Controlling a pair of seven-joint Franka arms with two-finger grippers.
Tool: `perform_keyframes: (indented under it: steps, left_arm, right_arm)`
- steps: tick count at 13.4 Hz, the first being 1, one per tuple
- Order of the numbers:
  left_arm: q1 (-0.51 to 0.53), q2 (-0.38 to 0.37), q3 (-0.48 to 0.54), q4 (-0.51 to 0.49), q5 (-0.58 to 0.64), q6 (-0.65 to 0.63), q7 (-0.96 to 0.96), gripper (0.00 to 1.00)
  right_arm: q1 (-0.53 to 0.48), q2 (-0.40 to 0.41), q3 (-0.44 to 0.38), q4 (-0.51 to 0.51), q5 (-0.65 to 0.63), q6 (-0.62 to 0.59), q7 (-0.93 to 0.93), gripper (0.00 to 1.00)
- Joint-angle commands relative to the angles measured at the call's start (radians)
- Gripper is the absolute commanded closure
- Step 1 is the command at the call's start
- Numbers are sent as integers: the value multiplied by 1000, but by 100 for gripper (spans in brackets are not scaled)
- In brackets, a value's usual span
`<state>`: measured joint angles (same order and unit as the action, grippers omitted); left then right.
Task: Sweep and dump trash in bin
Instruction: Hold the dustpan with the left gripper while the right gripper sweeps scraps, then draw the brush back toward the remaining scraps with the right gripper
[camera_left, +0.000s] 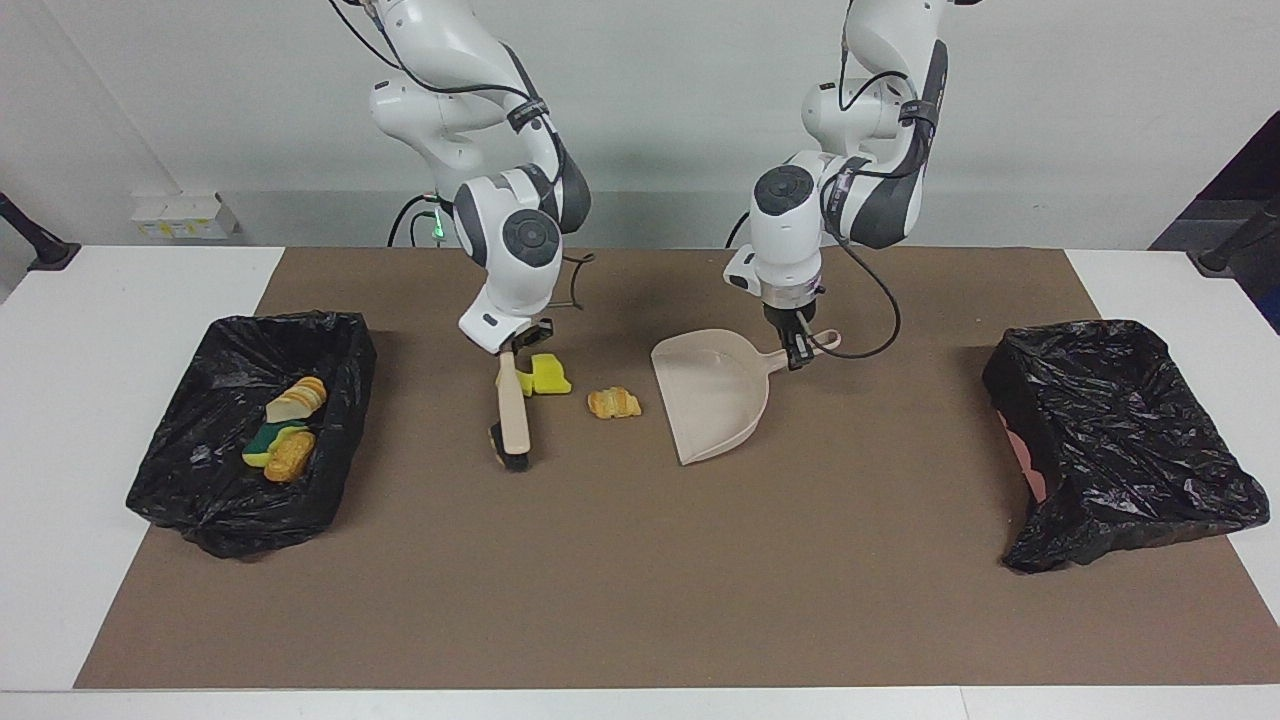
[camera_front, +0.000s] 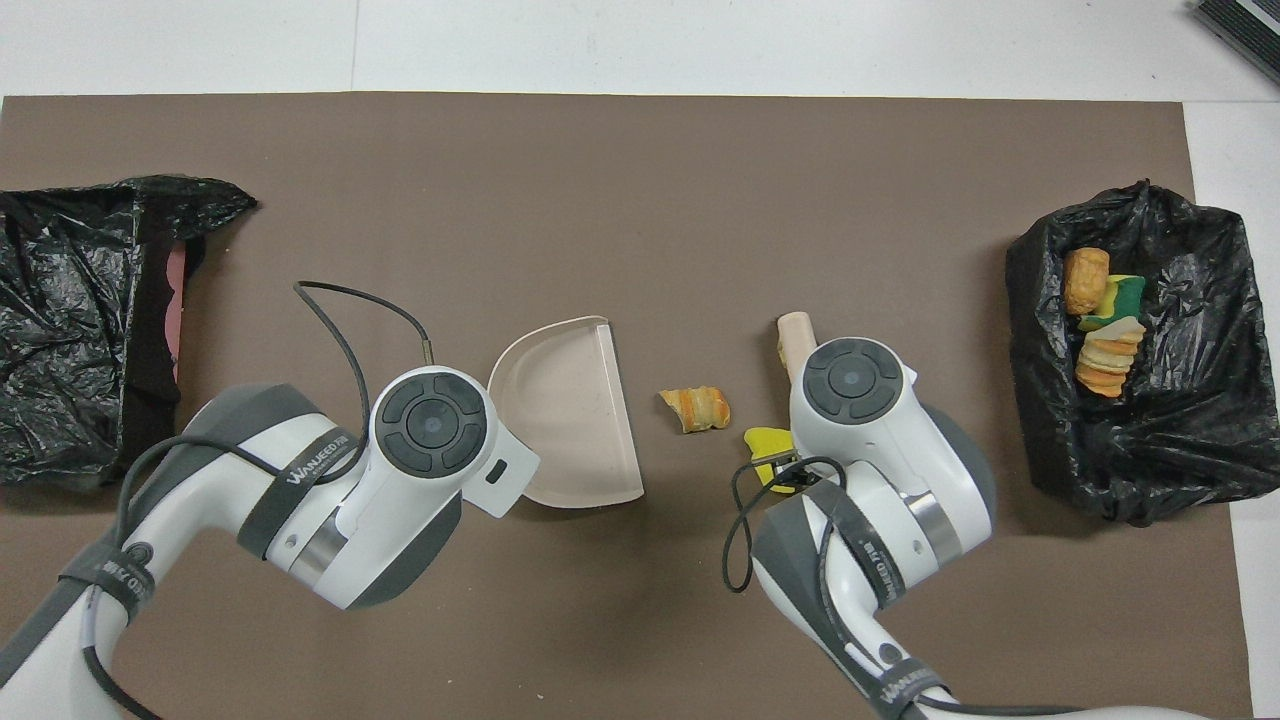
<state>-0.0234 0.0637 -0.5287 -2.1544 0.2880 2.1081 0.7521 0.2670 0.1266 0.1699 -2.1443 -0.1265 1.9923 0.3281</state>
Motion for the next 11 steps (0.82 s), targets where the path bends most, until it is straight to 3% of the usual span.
perform_keyframes:
  steps: [1,5,11]
  left_arm:
    - [-12,-38,10,-44,-15,19,6,100]
    - [-3,-36,12,-42,-15,23,6,100]
    - [-6,-41,10,-53,-15,23,30,100]
  right_arm:
    - [32,10,5,3,122,52,-44,100]
    - [95,8,14,4,272,95,-41,100]
    - [169,22,26,79,606,148,-118,100]
